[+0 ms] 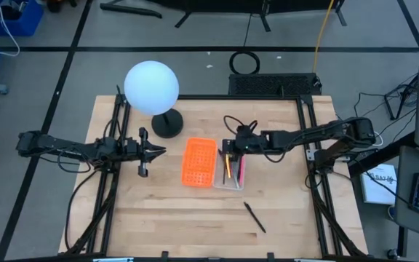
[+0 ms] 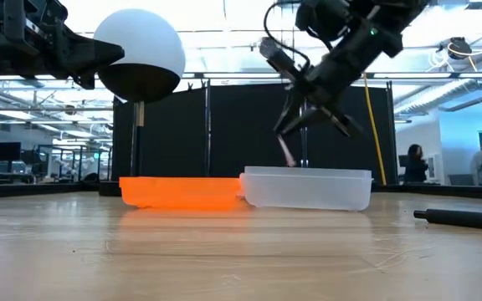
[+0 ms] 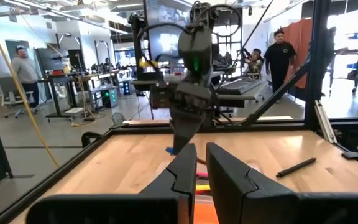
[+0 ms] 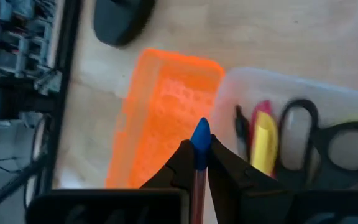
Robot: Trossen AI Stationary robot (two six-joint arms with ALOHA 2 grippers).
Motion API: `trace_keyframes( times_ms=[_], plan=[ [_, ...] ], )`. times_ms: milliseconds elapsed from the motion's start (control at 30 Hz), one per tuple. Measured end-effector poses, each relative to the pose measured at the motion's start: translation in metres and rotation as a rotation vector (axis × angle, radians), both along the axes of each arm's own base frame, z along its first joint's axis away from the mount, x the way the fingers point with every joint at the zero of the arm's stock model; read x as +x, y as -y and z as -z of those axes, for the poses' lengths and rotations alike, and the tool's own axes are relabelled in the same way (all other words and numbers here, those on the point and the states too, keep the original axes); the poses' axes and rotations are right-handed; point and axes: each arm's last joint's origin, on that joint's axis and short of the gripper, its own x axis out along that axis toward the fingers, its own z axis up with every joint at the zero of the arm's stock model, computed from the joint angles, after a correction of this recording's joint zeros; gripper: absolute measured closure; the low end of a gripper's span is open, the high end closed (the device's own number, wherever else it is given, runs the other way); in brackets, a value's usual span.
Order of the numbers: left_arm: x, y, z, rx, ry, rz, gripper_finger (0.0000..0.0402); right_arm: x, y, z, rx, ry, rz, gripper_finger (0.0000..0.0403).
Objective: Pick & place school supplies into a supply box
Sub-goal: Put the brown pencil into the orange supply box
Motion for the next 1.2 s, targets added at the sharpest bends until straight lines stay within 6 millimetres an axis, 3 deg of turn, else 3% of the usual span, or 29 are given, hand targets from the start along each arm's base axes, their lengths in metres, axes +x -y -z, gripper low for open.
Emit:
trace_keyframes(
  times_ms=[233,667,1200],
  plan=[
    [0.0,0.0,0.0,0.001,0.002,0.0,0.0355,-0.01,0.005,0.015,0.033,-0.049,0.025,0.0383],
    [0.0,0.0,0.0,0.001,0.003,-0.001,0.0355,-0.017,0.026,0.02,-0.006,-0.107,0.098,0.0383],
    [0.0,0.0,0.0,0.026,0.002,-0.004,0.0355,-0.026,0.02,0.028,-0.004,-0.247,0.066,0.0379]
  ],
)
